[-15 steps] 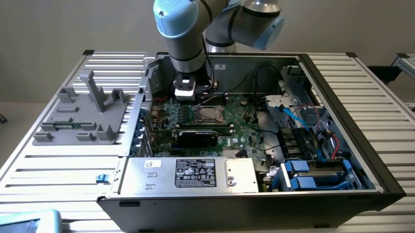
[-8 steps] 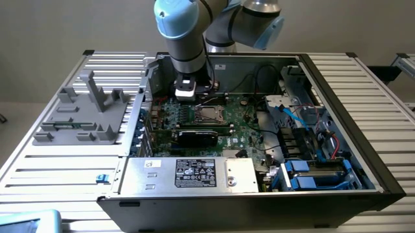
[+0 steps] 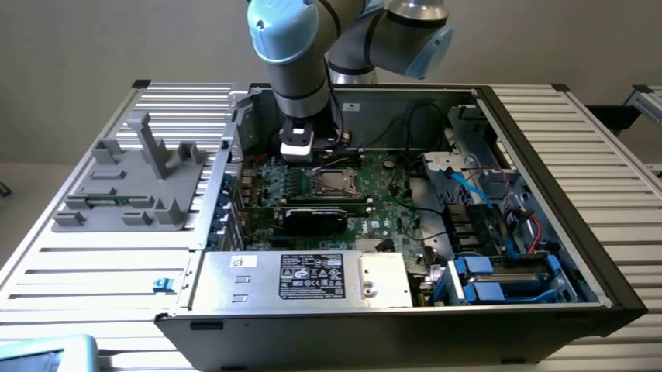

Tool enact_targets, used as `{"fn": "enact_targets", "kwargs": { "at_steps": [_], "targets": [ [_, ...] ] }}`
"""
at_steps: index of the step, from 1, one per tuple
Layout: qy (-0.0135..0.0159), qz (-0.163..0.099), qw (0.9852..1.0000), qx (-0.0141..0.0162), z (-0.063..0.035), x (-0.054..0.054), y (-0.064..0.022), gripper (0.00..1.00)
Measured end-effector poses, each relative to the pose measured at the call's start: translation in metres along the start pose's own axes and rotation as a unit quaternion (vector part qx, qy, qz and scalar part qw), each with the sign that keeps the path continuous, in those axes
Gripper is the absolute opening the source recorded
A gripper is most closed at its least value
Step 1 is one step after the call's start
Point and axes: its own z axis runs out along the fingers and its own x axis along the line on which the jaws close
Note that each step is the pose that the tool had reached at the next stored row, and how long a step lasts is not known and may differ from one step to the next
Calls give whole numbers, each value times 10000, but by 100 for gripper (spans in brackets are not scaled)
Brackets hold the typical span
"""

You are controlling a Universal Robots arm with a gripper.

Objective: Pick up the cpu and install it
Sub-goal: 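Install the first cpu locking lever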

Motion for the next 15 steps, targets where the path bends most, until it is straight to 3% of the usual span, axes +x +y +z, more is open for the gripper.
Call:
{"fn": "enact_targets", "kwargs": {
  "at_steps": [15],
  "targets": [
    [39, 110, 9999, -11, 31, 34, 15, 11]
  ]
}}
